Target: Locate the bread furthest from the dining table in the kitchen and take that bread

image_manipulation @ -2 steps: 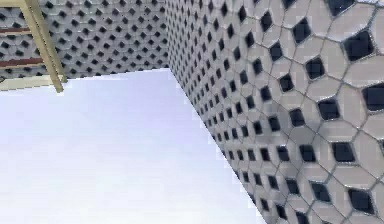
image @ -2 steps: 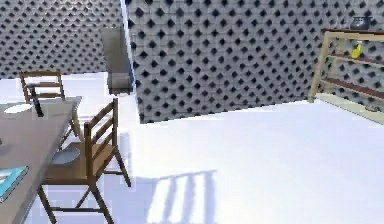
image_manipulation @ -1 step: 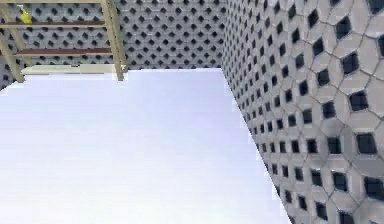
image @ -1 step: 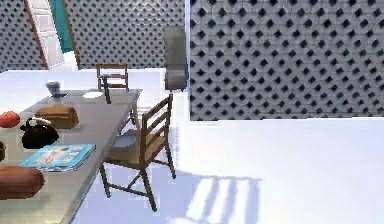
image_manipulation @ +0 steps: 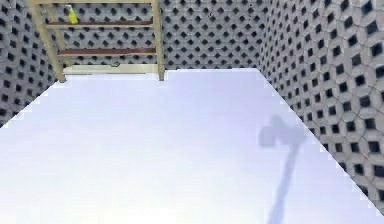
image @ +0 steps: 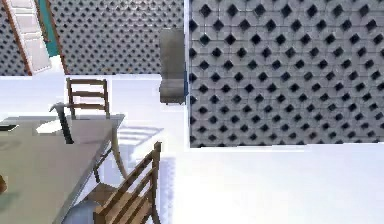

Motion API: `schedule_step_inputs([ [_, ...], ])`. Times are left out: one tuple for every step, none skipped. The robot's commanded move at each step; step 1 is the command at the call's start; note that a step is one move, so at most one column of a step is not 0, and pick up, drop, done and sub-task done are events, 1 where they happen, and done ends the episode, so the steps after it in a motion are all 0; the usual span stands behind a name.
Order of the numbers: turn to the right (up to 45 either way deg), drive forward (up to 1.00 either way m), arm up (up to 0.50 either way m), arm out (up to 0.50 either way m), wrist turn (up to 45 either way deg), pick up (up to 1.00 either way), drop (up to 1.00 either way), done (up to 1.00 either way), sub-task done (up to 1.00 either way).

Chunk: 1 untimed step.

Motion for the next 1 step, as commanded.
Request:
schedule_step_inputs([
  [-45.0, 0.0, 0.0, 0.0, 0.0, 0.0, 0.0, 0.0, 0.0],
])
